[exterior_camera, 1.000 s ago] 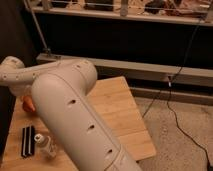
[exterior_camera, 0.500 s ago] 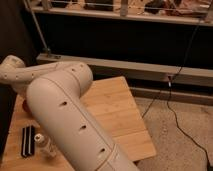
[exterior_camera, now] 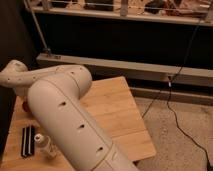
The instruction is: Place the pepper in the ceramic bowl
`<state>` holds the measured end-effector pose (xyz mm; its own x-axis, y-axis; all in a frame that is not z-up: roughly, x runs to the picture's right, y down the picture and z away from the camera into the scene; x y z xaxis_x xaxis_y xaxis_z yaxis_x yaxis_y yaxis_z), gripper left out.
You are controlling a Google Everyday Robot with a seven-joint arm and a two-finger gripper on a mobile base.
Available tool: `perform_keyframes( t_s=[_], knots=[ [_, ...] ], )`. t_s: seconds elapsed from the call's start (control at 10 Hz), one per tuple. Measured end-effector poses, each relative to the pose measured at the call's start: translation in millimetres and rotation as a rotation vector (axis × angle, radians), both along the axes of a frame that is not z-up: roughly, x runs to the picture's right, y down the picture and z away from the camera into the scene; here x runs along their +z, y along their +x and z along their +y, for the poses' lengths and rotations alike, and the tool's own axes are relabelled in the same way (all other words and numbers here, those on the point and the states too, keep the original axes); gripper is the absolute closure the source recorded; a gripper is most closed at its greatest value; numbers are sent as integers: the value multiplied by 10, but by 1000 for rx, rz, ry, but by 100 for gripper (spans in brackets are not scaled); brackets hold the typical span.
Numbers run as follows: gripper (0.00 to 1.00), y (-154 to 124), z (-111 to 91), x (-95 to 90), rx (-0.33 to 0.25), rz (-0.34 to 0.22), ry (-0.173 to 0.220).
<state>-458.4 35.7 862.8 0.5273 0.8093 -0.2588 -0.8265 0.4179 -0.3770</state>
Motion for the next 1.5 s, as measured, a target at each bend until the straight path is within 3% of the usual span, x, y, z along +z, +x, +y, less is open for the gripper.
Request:
perform_keyframes(
  t_s=[0.2, 0.7, 1.0, 1.2, 1.5],
  knots=[
    [20, 43, 21, 23, -8, 3, 3],
    [20, 115, 64, 8, 23, -6, -32],
    [20, 261, -171, -175, 61, -8, -53],
    [20, 653, -463, -325, 105, 60, -81],
    [20, 1292, -684, -362, 173, 191, -136]
  ],
)
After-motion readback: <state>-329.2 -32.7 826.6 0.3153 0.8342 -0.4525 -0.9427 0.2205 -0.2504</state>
